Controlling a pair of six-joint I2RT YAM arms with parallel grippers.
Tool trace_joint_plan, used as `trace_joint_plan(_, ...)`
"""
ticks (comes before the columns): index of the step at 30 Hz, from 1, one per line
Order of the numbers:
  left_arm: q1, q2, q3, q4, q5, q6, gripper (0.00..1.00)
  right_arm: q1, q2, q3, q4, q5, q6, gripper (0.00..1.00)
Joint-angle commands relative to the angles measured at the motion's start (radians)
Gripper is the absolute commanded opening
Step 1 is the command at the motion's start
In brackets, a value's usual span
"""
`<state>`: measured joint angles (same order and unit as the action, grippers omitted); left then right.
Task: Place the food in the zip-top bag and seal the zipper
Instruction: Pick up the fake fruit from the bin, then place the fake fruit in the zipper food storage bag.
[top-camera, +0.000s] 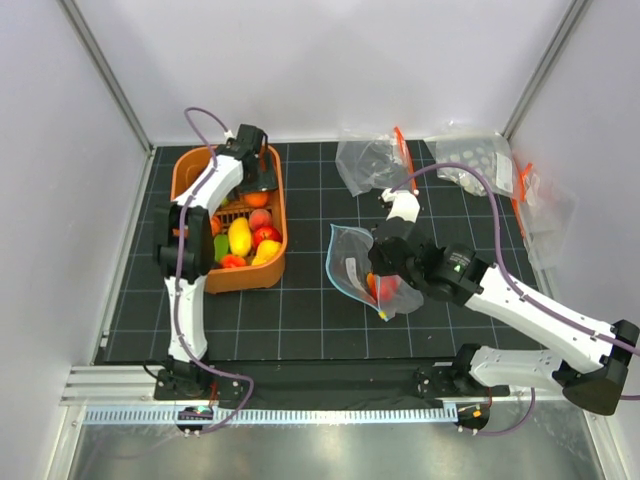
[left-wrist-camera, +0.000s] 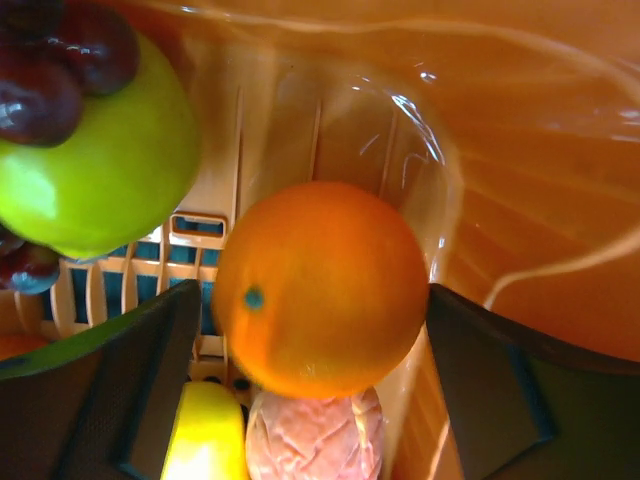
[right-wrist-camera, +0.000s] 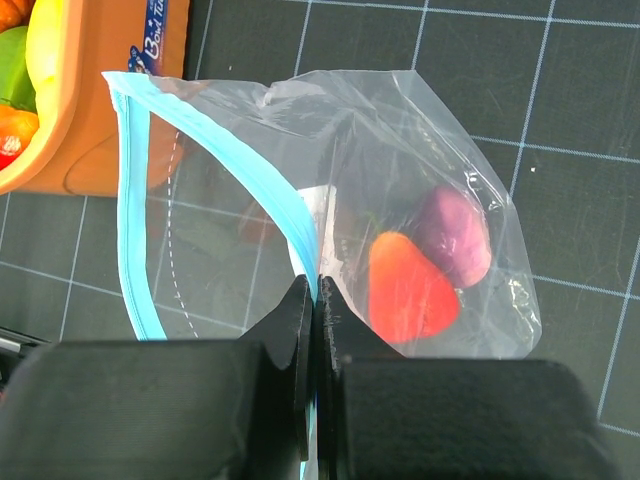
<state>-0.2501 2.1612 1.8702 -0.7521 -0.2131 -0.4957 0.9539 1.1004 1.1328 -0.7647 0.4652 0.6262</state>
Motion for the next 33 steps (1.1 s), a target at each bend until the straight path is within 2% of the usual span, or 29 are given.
trace_joint_plan(1,0.009,0.025,0.067,-0.053,0.009,0.011,0.91,0.005,-0.002,-0.001,0.022,0.009,-0.019,0.01)
trace_joint_plan(3,0.009,0.016,0.06,-0.049,0.014,0.011,0.8,0.003,0.001,0.001,0.025,0.009,-0.019,0.01)
trace_joint_plan(4,0.009,0.002,0.028,-0.038,0.018,0.011,0.71,0.005,0.001,0.002,0.025,0.007,-0.019,0.01)
trace_joint_plan(9,0.009,-0.207,-0.12,0.04,0.038,-0.01,0.5,0.005,0.015,-0.002,0.038,-0.002,-0.019,0.01)
trace_joint_plan(15,-0.011,-0.438,-0.25,0.063,0.072,-0.03,0.49,0.005,0.052,0.039,0.027,-0.017,-0.039,0.01)
trace_joint_plan(28,-0.175,-0.817,-0.425,0.028,0.084,-0.052,0.49,0.005,0.056,0.065,0.001,0.0,-0.075,0.01)
trace_joint_plan(33,-0.257,-0.917,-0.416,0.004,0.09,-0.067,0.49,0.005,0.056,0.058,0.011,0.021,-0.069,0.01)
